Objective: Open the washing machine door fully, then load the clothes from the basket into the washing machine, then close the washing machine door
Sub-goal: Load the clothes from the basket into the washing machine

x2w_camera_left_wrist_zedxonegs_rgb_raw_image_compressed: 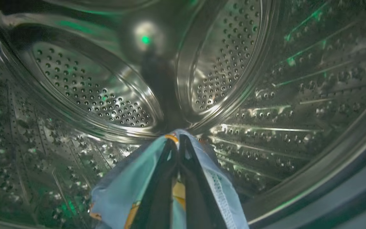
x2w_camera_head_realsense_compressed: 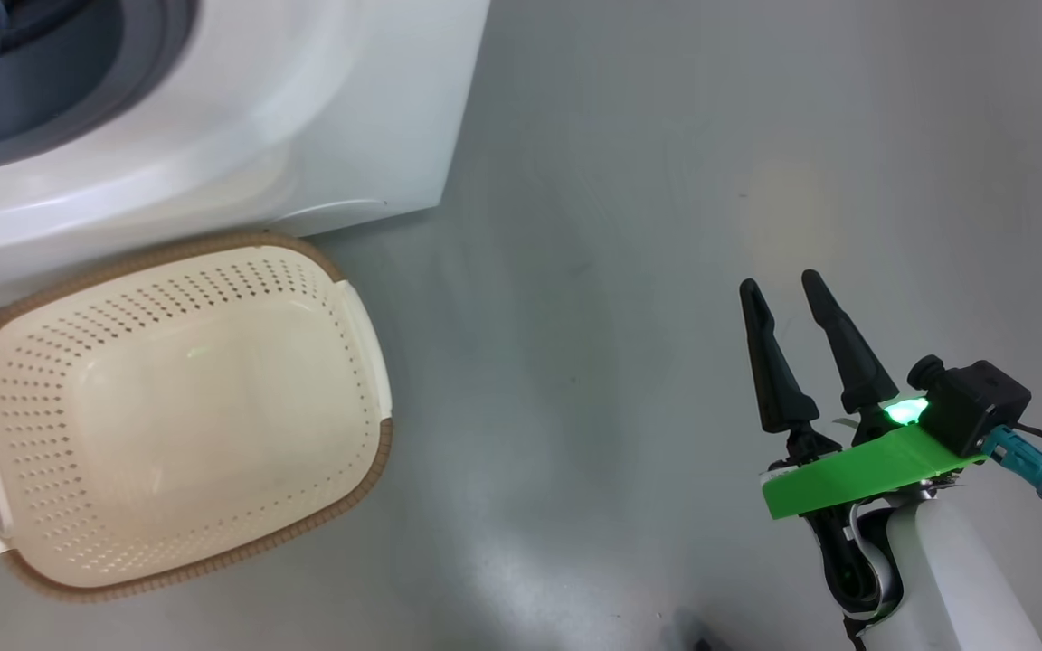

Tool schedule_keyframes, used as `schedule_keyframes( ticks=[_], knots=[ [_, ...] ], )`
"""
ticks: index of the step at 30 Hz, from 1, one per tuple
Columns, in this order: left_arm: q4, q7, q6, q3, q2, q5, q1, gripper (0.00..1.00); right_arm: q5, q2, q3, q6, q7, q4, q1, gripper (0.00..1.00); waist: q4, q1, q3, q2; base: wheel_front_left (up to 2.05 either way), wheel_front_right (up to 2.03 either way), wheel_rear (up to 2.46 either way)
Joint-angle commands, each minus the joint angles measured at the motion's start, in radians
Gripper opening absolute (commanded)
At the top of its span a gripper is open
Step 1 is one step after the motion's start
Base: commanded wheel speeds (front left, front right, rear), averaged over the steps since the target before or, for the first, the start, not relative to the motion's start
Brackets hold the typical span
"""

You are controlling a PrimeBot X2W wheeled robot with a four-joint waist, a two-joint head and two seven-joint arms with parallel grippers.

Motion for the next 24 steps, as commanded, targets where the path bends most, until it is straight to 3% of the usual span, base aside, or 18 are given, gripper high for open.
schedule_keyframes(
  ticks=[1,4,9,16,17,19,20,21,24],
  knots=[
    [-0.045,-0.010,0.021,0.029,0.056,0.017,-0.028,0.00,0.003,0.005,0.018,0.002,-0.005,-0.025,-0.008,1.00,-0.015,0.0000,0.018,0.0000,0.00,0.00,0.00],
    [-0.068,-0.011,0.031,0.040,0.059,0.036,-0.002,0.00,0.013,0.005,0.022,0.002,-0.005,-0.028,-0.009,1.00,-0.021,0.0000,0.025,0.0000,0.00,0.00,0.00],
    [0.069,0.033,-0.001,0.005,0.044,0.043,0.017,0.00,0.022,0.005,0.031,0.002,-0.005,-0.026,-0.009,1.00,-0.026,0.0000,0.027,0.0000,0.00,0.00,0.00],
    [0.160,0.069,-0.019,-0.022,0.045,0.041,-0.018,0.00,0.026,0.005,0.034,0.002,-0.005,-0.023,-0.023,1.00,-0.027,0.0000,0.028,0.0000,0.00,0.00,0.00],
    [0.170,0.081,-0.021,-0.026,0.045,0.040,-0.021,0.04,0.026,0.005,0.033,0.002,-0.005,-0.023,-0.024,1.00,-0.026,0.0000,0.027,0.0000,0.00,0.00,0.00],
    [0.184,0.102,-0.024,-0.031,0.042,0.034,-0.025,0.42,0.026,0.005,0.032,0.002,-0.005,-0.021,-0.025,1.00,-0.024,0.0000,0.026,0.0000,0.00,0.00,0.00],
    [0.187,0.104,-0.026,-0.033,0.040,0.031,-0.028,0.93,0.026,0.005,0.031,0.002,-0.005,-0.021,-0.025,1.00,-0.022,0.0000,0.026,0.0000,0.00,0.00,0.00],
    [0.189,0.098,-0.027,-0.035,0.040,0.029,-0.030,1.00,0.026,0.005,0.032,0.002,-0.005,-0.021,-0.025,1.00,-0.021,0.0000,0.025,0.0000,0.00,0.00,0.00],
    [0.192,0.073,-0.029,-0.037,0.037,0.018,-0.034,1.00,0.027,0.005,0.032,0.002,-0.005,-0.021,-0.026,1.00,-0.015,0.0000,0.024,0.0000,0.00,0.00,0.00]
  ],
)
